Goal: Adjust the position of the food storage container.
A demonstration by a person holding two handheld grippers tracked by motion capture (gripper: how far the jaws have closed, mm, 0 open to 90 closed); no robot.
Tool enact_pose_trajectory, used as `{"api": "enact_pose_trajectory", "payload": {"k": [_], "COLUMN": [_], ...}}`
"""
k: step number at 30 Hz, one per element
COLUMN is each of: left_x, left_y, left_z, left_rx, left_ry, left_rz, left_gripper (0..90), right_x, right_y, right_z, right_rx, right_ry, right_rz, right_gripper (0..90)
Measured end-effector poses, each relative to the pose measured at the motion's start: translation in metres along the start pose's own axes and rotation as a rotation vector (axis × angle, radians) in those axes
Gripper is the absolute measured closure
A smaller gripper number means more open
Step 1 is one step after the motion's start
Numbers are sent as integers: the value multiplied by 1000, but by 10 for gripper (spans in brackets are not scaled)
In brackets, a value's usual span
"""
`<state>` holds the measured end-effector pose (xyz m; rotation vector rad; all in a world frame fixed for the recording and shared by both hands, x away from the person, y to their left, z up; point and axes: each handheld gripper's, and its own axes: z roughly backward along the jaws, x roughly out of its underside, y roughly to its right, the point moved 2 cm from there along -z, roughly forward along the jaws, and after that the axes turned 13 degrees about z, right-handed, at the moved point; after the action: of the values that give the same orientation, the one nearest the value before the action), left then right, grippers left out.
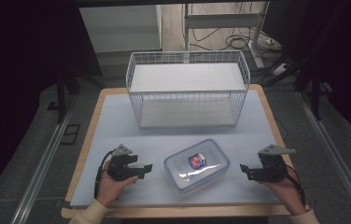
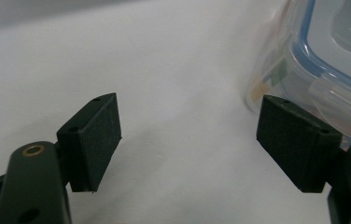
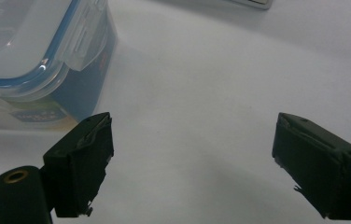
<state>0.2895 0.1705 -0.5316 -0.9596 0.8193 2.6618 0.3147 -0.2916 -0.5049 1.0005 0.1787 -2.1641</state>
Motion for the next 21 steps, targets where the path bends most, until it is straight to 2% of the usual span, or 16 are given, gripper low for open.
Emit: {"api": "enact_pose_trajectory", "payload": {"k": [6, 13, 17, 21], "left_x": [-2, -4, -6, -11], "left_y": [-2, 2, 5, 11], "left_z": [4, 9, 12, 19], "left_rx": [1, 5, 1, 18], "left_ry": [11, 24, 48, 62], "left_rz": [9, 3, -6, -2], "left_gripper": [220, 225, 236, 264], "right_x": [1, 0, 1, 1], "right_y": [0, -2, -1, 1], "right_z": [-2, 3, 2, 2], "right_rx": [12, 17, 15, 14], "right_ry": [-6, 6, 4, 10], "right_rz": [8, 16, 14, 9], "right_gripper": [130, 134, 135, 135]}}
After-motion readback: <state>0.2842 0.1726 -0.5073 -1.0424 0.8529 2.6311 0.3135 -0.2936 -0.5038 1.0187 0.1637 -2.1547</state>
